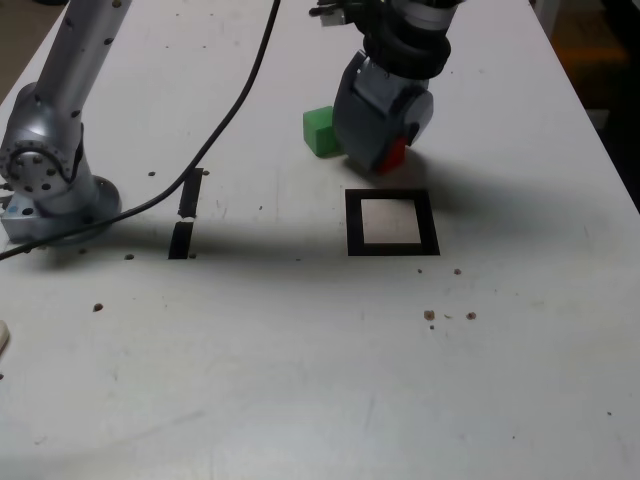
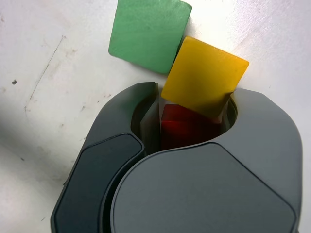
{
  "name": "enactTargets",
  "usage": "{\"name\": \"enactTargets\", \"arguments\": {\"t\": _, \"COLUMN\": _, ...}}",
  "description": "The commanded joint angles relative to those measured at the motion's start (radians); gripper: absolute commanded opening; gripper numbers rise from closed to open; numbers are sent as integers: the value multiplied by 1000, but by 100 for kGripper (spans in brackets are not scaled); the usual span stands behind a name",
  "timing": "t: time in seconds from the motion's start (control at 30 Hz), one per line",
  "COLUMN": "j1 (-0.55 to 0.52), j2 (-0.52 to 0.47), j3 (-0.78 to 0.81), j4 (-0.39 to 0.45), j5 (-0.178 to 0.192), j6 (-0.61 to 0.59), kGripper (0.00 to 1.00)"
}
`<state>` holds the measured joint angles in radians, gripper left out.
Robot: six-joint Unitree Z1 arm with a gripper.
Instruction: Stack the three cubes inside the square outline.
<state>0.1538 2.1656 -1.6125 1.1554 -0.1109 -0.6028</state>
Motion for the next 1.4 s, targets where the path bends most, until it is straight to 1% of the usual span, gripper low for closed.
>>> {"name": "enactTargets", "arguments": {"t": 0.0, "j1": -5, "j2": 13, "j3": -20, "j4": 20, "j5": -14, "j6": 12, "kGripper": 37}}
{"name": "enactTargets", "arguments": {"t": 0.1, "j1": -13, "j2": 22, "j3": -59, "j4": 69, "j5": -33, "j6": 43, "kGripper": 37}}
{"name": "enactTargets", "arguments": {"t": 0.2, "j1": -36, "j2": 26, "j3": -107, "j4": 135, "j5": -60, "j6": 86, "kGripper": 36}}
{"name": "enactTargets", "arguments": {"t": 0.27, "j1": -53, "j2": 14, "j3": -118, "j4": 155, "j5": -60, "j6": 98, "kGripper": 35}}
{"name": "enactTargets", "arguments": {"t": 0.33, "j1": -66, "j2": -1, "j3": -122, "j4": 164, "j5": -52, "j6": 114, "kGripper": 34}}
{"name": "enactTargets", "arguments": {"t": 0.43, "j1": -82, "j2": -19, "j3": -120, "j4": 163, "j5": -34, "j6": 171, "kGripper": 33}}
{"name": "enactTargets", "arguments": {"t": 0.57, "j1": -112, "j2": -39, "j3": -106, "j4": 163, "j5": -10, "j6": 323, "kGripper": 31}}
{"name": "enactTargets", "arguments": {"t": 0.63, "j1": -138, "j2": -54, "j3": -90, "j4": 163, "j5": 8, "j6": 384, "kGripper": 30}}
{"name": "enactTargets", "arguments": {"t": 0.7, "j1": -185, "j2": -79, "j3": -62, "j4": 162, "j5": 37, "j6": 424, "kGripper": 30}}
{"name": "enactTargets", "arguments": {"t": 0.77, "j1": -222, "j2": -95, "j3": -40, "j4": 159, "j5": 57, "j6": 437, "kGripper": 30}}
{"name": "enactTargets", "arguments": {"t": 0.93, "j1": -295, "j2": -110, "j3": 2, "j4": 134, "j5": 93, "j6": 446, "kGripper": 30}}
{"name": "enactTargets", "arguments": {"t": 1.13, "j1": -322, "j2": -115, "j3": 26, "j4": 76, "j5": 133, "j6": 429, "kGripper": 30}}
{"name": "enactTargets", "arguments": {"t": 1.23, "j1": -321, "j2": -121, "j3": 30, "j4": 57, "j5": 138, "j6": 417, "kGripper": 30}}
{"name": "enactTargets", "arguments": {"t": 1.37, "j1": -318, "j2": -135, "j3": 48, "j4": 34, "j5": 120, "j6": 358, "kGripper": 30}}
